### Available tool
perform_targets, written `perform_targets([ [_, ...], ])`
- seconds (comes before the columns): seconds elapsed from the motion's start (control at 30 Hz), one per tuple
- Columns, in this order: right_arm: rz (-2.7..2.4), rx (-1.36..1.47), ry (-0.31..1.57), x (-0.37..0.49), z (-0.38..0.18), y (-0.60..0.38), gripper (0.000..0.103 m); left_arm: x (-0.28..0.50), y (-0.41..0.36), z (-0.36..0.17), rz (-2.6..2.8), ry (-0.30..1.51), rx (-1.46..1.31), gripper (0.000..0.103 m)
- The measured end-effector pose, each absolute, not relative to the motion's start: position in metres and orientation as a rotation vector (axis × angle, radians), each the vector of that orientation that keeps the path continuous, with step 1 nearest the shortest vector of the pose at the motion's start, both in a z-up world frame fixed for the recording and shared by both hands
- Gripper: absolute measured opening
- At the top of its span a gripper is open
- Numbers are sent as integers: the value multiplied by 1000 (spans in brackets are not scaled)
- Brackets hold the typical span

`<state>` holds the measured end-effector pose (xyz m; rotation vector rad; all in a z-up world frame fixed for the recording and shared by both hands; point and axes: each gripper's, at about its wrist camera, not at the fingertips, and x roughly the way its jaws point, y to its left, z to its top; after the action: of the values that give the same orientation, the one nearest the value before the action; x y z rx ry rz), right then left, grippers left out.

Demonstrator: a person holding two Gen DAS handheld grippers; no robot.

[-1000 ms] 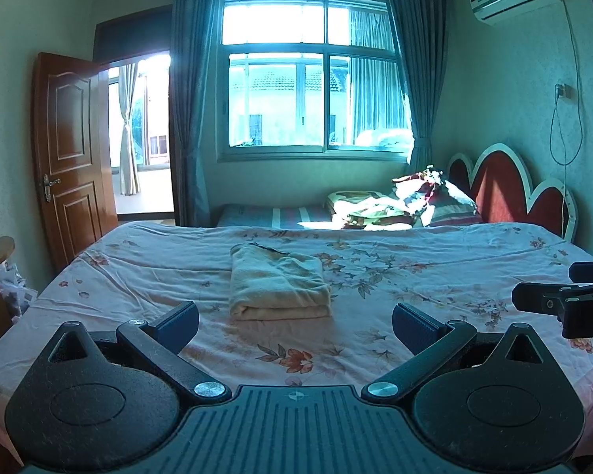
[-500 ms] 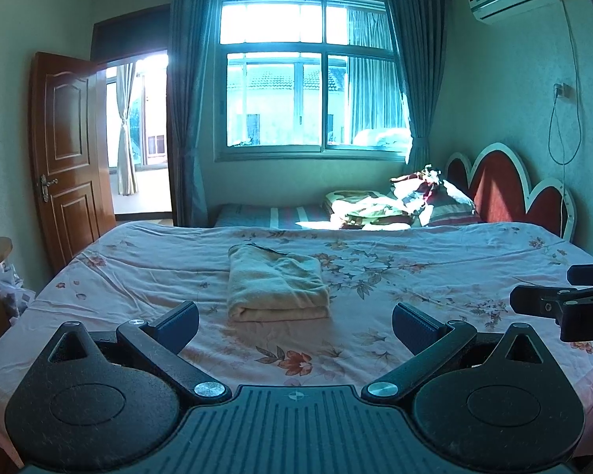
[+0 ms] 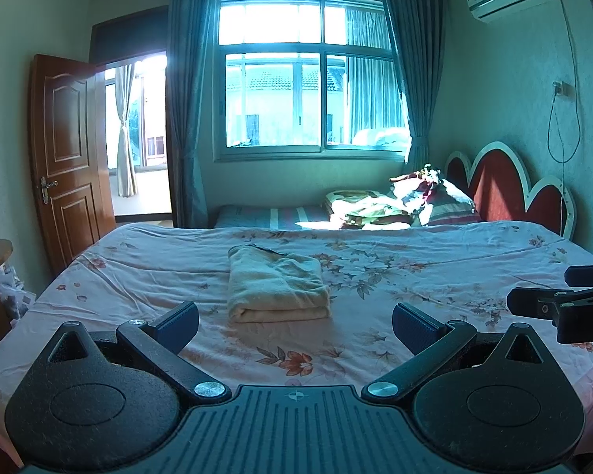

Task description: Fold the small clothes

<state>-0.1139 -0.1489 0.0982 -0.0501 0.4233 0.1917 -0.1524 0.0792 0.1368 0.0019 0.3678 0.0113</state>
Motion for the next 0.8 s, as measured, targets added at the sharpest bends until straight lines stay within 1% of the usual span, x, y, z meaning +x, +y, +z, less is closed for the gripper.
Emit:
perform_targets([
  [0.8,197,-50,424,-113,99,-151,102,-150,80,136,-1,372,-3,103],
])
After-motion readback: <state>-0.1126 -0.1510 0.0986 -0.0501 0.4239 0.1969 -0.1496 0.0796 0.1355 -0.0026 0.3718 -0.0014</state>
